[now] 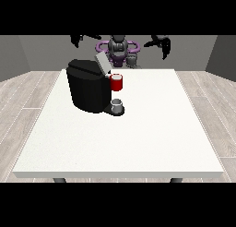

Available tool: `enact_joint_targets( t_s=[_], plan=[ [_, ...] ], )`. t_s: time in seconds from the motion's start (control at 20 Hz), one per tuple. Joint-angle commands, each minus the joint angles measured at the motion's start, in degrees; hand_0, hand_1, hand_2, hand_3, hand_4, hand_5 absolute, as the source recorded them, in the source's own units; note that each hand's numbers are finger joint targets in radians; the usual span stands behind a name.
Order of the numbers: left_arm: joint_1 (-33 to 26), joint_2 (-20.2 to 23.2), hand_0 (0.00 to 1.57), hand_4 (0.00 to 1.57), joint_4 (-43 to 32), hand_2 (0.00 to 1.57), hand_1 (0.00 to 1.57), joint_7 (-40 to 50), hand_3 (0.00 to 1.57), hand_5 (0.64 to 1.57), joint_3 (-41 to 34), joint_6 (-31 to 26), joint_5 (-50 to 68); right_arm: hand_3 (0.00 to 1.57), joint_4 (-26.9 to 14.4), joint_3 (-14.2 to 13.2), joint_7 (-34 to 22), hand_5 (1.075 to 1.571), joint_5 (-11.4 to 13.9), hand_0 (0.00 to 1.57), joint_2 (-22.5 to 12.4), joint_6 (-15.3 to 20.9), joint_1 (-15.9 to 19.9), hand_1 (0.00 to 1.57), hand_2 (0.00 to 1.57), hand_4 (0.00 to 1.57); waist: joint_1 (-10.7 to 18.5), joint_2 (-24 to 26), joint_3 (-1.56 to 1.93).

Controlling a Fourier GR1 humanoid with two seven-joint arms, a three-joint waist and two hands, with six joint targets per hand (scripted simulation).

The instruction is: Insert the coffee pod into the coffee machine and close the lid

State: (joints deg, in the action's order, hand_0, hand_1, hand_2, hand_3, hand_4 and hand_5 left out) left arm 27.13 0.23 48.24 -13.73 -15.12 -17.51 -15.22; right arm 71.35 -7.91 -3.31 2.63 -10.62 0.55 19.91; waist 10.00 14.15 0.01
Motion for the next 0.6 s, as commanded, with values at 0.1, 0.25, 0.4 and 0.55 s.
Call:
enact_joint_targets(
  t_s=[0.1,0.25,0.4,0.55],
  plan=[
    [-3.4,-0.2,0.0,0.38,8.1,0.0,0.0,2.3,0.0,1.571,3.8,0.5,3.9,0.0,-3.5,-3.0,-0.6,1.571,-3.8,0.0,0.5,-0.5,4.0,0.0,0.0,0.0,1.9,-4.2,0.01],
    [-4.3,-0.2,0.0,0.36,10.5,0.0,0.0,1.0,0.0,1.571,6.0,3.1,4.2,0.0,-5.4,-4.8,-1.8,1.571,-6.6,0.0,0.3,-1.6,7.0,0.0,0.0,0.09,0.9,-7.2,0.0],
    [-7.3,-0.2,0.0,0.34,15.3,0.0,0.0,1.9,0.0,1.571,5.8,1.5,3.9,0.0,-7.3,-5.0,-1.8,1.571,-5.6,0.0,0.5,1.0,8.1,0.0,0.0,0.18,2.2,-8.4,0.0],
    [-7.6,-0.2,0.0,0.26,20.5,0.0,0.0,9.0,0.0,1.571,5.7,1.6,6.5,0.0,-8.2,-3.5,-4.3,1.571,-6.2,0.0,1.3,0.1,9.7,0.0,0.0,0.07,1.4,-7.2,0.0]
  ],
)
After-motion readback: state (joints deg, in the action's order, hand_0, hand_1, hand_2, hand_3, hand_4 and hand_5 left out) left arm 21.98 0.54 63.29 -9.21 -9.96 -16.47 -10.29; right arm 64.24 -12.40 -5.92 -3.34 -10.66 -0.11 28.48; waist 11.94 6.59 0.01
